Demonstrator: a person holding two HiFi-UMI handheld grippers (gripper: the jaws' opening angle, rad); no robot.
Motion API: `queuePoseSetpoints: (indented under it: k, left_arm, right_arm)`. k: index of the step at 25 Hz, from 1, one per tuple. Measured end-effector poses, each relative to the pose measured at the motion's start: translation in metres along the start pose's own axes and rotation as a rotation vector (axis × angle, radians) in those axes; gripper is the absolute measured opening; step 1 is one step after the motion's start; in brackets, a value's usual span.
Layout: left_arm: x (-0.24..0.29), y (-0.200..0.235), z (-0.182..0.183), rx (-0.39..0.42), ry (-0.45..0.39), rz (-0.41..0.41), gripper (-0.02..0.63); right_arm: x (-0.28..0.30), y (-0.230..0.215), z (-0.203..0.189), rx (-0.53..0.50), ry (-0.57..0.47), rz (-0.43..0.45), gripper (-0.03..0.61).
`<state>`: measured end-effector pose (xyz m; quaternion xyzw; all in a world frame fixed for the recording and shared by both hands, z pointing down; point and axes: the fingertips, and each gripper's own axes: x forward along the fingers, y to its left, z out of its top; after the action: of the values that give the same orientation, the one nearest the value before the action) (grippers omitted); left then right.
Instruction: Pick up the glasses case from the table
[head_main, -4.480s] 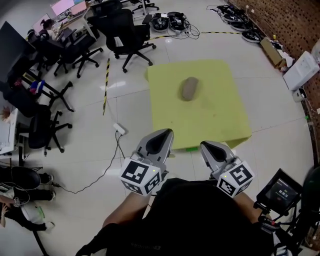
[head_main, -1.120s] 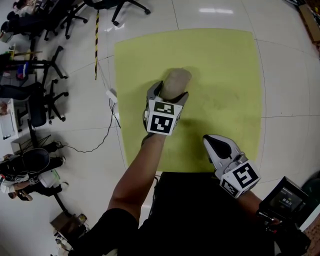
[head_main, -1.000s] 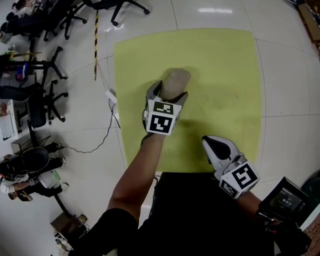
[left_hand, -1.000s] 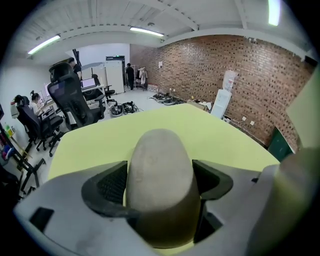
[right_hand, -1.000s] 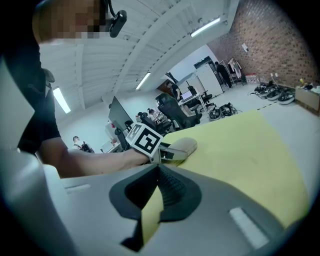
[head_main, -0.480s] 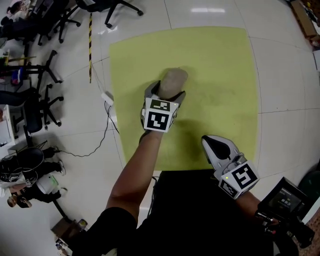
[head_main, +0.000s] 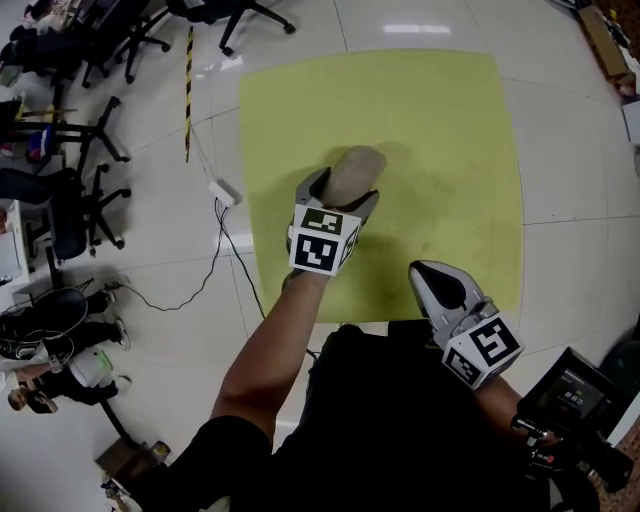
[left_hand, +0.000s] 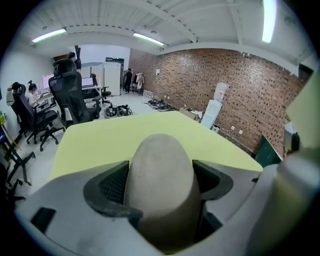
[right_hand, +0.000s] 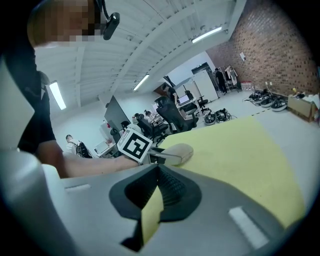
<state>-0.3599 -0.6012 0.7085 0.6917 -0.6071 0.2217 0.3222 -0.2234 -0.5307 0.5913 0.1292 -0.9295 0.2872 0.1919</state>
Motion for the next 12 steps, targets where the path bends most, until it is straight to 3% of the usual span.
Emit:
queuePoseSetpoints:
  k: [5, 12]
  left_arm:
    - [-0.036, -0.003, 0.006, -0.124, -0.082, -0.061, 0.397]
    - [-0.142, -0.018, 0.002, -0.117, -0.246, -0.075, 0.391]
  right_arm:
    - [0.003, 0.022, 0.007, -0.026, -0.017, 0.009, 0.002]
    - [-0.016, 0.092, 0.001, -0.095, -0.069, -0.002, 0.003]
